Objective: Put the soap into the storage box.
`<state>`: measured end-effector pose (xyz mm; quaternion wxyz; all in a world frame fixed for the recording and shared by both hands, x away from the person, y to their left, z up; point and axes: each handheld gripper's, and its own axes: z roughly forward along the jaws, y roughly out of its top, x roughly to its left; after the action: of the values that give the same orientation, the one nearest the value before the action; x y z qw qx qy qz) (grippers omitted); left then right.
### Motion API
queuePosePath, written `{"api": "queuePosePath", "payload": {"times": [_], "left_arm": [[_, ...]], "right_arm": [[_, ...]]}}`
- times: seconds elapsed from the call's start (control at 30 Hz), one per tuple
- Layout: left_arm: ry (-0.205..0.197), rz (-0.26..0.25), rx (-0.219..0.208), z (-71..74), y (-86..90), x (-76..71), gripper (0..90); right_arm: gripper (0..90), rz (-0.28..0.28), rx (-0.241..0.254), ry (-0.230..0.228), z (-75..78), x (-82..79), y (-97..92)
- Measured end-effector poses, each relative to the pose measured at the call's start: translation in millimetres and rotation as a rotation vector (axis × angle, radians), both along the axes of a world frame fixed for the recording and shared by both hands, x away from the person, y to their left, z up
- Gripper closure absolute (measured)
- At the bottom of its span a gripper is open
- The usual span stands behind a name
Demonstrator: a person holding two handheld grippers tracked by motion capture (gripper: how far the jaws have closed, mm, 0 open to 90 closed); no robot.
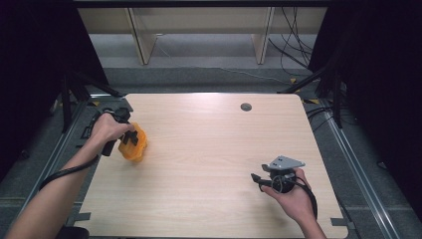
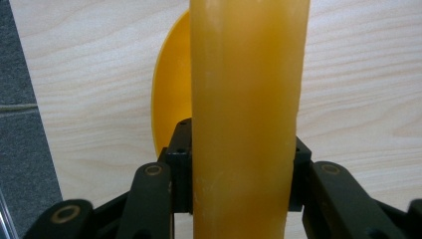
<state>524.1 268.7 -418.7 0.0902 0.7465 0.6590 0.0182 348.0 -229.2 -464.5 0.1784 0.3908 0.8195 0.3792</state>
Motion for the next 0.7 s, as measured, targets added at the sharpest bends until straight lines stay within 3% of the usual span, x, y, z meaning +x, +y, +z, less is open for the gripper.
{"api": "queuePosePath", "payload": {"times": [0.07,0.1,0.13,0.53,0.7], "left_arm": [[0.03,-0.049,0.014,0.6,3.4,1.2,60.3],[0.026,-0.039,0.007,-0.9,2.7,1.5,60.3],[-0.01,0.01,0.0,-4.5,-0.7,0.9,60.3],[-0.006,0.006,-0.005,-7.5,-0.3,1.1,59.7],[0.001,-0.008,-0.015,-7.2,-0.1,0.2,54.8]], "right_arm": [[46.3,0.0,0.0,-0.001,0.0,-0.1,0.0],[46.3,0.0,0.001,0.0,0.1,-0.1,0.0],[46.3,-0.006,0.003,0.003,0.2,-0.6,0.1],[46.3,-0.006,0.002,0.004,0.0,-0.7,0.4],[46.3,-0.005,0.001,0.004,-0.2,-0.8,0.7]]}}
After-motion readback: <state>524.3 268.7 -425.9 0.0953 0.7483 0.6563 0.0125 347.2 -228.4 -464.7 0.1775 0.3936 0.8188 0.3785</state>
